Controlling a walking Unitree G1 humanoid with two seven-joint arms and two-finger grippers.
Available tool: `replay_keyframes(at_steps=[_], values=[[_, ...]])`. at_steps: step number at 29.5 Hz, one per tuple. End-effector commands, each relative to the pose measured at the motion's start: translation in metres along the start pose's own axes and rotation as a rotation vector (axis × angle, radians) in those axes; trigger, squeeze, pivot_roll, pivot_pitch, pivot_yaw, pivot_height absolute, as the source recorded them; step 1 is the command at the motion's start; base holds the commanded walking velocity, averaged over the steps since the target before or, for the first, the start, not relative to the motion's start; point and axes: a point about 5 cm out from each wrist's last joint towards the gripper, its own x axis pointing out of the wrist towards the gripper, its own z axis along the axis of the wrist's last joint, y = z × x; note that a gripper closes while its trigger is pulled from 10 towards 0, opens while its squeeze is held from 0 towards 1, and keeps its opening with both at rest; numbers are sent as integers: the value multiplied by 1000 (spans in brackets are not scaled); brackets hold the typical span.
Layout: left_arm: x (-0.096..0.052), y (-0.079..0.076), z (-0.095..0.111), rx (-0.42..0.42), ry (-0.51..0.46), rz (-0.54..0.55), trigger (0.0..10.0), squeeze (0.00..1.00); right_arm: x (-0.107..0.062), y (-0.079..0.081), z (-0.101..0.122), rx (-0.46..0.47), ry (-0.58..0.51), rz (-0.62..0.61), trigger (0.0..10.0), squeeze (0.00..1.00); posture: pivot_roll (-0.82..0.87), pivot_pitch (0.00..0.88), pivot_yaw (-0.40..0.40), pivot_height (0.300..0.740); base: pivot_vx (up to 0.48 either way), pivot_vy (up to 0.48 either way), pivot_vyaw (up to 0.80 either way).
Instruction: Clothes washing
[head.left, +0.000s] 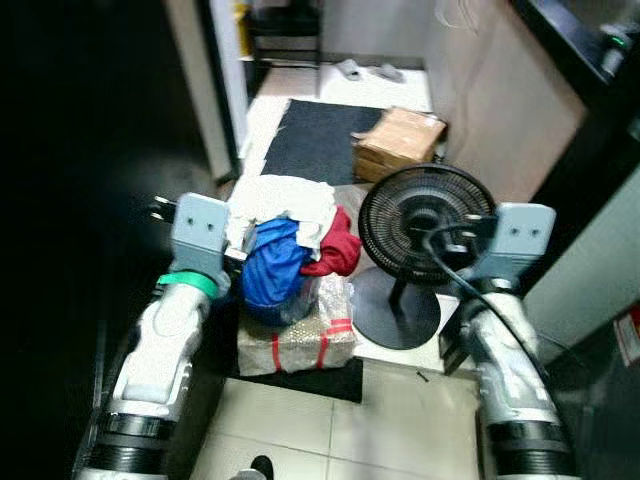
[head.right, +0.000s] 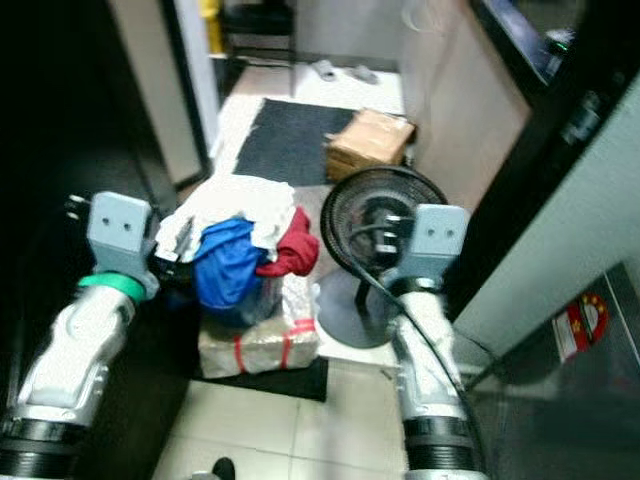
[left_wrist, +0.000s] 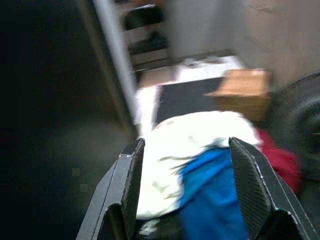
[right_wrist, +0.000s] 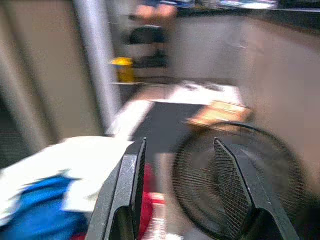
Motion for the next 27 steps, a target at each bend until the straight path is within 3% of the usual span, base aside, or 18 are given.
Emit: replay_keyframes(at_steps=[1,8,19,27], values=[[-2,-4,-6,0,20,-9,10000,0,-4,-8,-6,-11,27,-24,10000,0,-10,0,38,740,0,0,725],[-2,-5,-6,0,13,-9,10000,0,-4,-6,-7,-2,25,-14,10000,0,-8,0,37,740,0,0,721],[-2,-6,-5,1,3,-12,10000,0,-6,0,-12,39,50,-2,10000,0,-7,5,39,740,422,0,0],[-1,-7,-6,-1,3,-20,10000,0,-7,-4,-12,39,53,-20,10000,0,-9,8,42,740,424,0,-700]])
